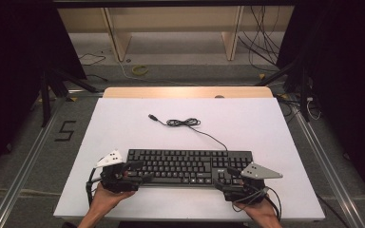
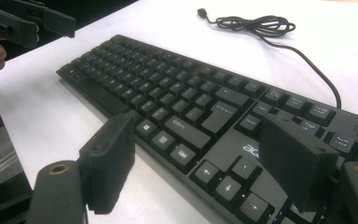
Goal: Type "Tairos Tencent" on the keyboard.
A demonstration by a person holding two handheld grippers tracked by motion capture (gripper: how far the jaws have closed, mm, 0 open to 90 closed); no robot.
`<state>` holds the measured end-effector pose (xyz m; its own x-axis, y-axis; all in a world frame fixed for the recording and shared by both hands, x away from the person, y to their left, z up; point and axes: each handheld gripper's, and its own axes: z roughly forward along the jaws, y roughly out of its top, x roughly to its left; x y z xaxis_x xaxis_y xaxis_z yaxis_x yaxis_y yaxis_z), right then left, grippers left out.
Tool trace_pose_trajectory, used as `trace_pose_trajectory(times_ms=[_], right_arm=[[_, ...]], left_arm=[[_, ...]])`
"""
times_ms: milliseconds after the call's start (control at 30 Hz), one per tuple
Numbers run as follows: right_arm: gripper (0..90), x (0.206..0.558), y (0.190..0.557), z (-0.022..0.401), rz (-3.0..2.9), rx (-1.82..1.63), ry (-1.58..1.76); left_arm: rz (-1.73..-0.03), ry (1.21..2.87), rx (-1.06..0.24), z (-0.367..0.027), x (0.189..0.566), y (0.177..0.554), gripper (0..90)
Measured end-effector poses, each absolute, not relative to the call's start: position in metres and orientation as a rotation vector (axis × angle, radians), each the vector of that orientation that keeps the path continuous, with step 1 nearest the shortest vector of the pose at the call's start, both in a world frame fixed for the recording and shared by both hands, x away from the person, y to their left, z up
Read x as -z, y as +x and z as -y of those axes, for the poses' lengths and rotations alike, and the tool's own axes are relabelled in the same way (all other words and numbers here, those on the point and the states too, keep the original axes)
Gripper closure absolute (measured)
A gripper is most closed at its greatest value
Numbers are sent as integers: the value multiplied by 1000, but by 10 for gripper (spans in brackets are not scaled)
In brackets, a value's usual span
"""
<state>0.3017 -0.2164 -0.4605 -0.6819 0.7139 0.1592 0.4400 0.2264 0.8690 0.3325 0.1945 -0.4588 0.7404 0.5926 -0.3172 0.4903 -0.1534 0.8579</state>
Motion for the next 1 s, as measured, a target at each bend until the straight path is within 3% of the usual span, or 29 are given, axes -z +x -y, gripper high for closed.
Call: trace_pose_trajectory(times_ms=[1000], right_arm=[[274,453,315,194,-2279,-1434,1066]], left_arm=[[-892,1828,-148,-199,460,337,282]])
